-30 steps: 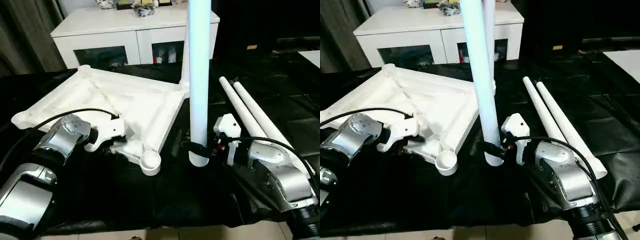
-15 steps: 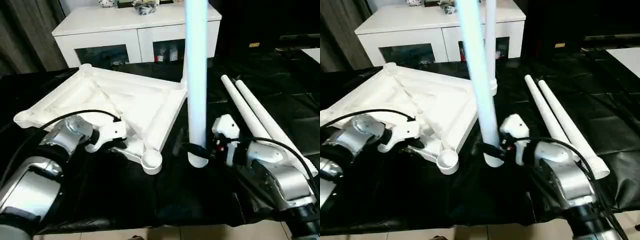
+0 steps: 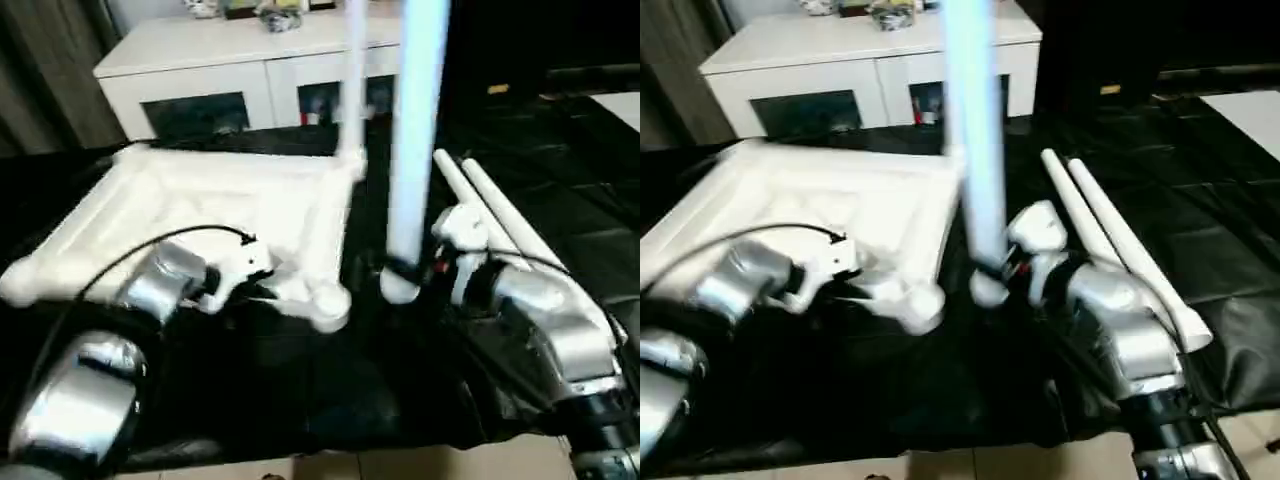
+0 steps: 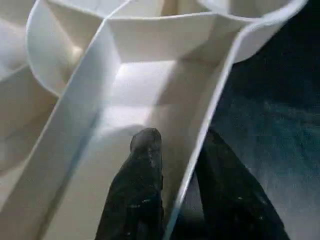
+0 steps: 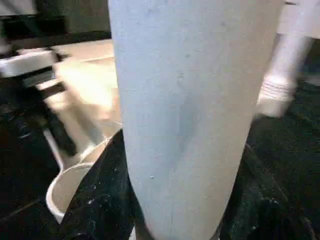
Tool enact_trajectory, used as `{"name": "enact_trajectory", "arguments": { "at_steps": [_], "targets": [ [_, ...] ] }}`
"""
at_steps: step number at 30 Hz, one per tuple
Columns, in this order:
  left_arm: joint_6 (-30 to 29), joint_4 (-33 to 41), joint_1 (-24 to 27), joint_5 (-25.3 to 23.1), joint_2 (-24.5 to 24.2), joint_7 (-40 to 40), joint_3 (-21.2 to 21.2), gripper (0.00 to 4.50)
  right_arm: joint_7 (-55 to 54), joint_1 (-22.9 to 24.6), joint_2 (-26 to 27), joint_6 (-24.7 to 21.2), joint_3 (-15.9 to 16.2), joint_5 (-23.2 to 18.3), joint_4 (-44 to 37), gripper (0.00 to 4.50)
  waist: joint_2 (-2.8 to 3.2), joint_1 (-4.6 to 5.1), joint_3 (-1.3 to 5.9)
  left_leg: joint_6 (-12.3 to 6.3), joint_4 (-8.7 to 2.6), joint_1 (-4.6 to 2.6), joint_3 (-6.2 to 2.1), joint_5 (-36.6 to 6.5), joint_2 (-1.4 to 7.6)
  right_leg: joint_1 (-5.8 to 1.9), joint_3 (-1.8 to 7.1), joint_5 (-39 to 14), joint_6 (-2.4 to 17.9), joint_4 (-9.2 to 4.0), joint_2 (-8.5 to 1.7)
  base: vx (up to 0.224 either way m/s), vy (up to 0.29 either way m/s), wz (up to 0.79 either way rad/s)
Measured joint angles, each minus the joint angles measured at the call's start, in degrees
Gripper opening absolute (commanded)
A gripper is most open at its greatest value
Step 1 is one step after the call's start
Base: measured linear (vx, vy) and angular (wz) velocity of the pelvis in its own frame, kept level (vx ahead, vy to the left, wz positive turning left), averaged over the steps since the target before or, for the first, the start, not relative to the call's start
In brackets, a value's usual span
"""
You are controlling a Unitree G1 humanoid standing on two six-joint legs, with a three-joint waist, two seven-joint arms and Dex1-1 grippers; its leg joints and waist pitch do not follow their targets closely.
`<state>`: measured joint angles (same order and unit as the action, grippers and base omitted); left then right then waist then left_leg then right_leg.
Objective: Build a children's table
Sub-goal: Insert table leg to table base
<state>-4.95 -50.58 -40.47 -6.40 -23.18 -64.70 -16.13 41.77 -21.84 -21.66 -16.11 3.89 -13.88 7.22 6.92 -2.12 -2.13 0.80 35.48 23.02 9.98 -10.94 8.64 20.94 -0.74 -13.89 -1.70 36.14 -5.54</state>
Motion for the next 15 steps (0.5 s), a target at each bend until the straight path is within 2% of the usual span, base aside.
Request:
{"name": "enact_trajectory", "arguments": {
  "at_steps": [2, 4, 6, 7, 8, 11, 15],
  "targets": [
    [-2.86, 5.53, 3.11, 0.18, 0.44, 2.98, 1.15, 0.76, -1.37, -0.05, 0.45, -1.41, -0.92, -0.07, 0.24, 1.85, -0.17, 0.18, 0.1, -0.01, -0.01, -0.04, 0.0, 0.01, 0.07, 0.01, -0.06, 0.0, 0.0, 0.01, 0.02, 0.0, 0.0, 0.0],
    [-5.52, 10.26, 5.92, 0.18, 0.46, 4.55, 2.31, 0.74, -1.98, -0.2, 0.67, -2.38, -1.23, -0.28, 0.23, 1.85, -0.08, 0.35, 0.16, 0.0, -0.03, -0.06, 0.03, 0.0, 0.1, 0.05, -0.04, 0.0, 0.0, 0.0, 0.03, 0.0, 0.0, 0.0],
    [-9.91, 19.55, 11.14, 1.08, 1.47, 6.08, 4.14, 0.71, -2.41, -0.31, 0.82, -4.68, -1.53, -1.44, 0.31, 1.85, -0.61, 0.55, -0.01, -0.01, -0.06, -0.05, 0.09, -0.01, 0.11, 0.12, -0.01, 0.0, -0.01, -0.06, 0.02, 0.0, 0.0, 0.0],
    [-11.75, 23.58, 13.46, 1.83, 1.94, 6.57, 4.89, 0.7, -2.48, -0.42, 0.98, -5.86, -1.9, -2.06, 0.33, 1.85, -0.61, 0.51, -0.01, -0.09, -0.11, -0.04, 0.12, 0.04, 0.13, 0.16, -0.01, 0.0, -0.01, -0.07, 0.02, 0.0, 0.0, 0.0],
    [-13.69, 27.94, 15.53, 2.8, 2.82, 7.22, 5.21, 0.7, -2.5, -0.72, 1.21, -7.28, -2.51, -2.75, 0.69, 1.85, -0.84, 0.18, -0.08, -0.17, -0.16, 0.0, 0.14, 0.11, 0.17, 0.22, -0.06, -0.01, -0.01, -0.07, 0.02, 0.0, 0.0, 0.0],
    [-16.73, 32.91, 17.49, 3.53, 3.8, 8.27, 4.92, 0.69, -2.09, -2.73, 2.68, -10.55, -2.92, -5.32, 0.83, 1.85, -1.3, -0.5, -0.25, -0.22, -0.19, 0.05, 0.2, 0.15, 0.26, 0.3, -0.08, -0.01, -0.01, -0.06, 0.07, 0.0, 0.0, 0.0],
    [-20.34, 35.41, 17.51, 2.97, 6.46, 11.7, 4.01, 0.69, -1.12, -4.87, 3.29, -13.57, -3.23, -8.24, 0.82, 1.85, -2.09, -1.44, -0.15, -0.23, -0.22, 0.11, 0.41, 0.14, 0.25, 0.33, 0.02, -0.01, -0.01, -0.23, 0.02, 0.0, 0.0, 0.0]
  ]
}}
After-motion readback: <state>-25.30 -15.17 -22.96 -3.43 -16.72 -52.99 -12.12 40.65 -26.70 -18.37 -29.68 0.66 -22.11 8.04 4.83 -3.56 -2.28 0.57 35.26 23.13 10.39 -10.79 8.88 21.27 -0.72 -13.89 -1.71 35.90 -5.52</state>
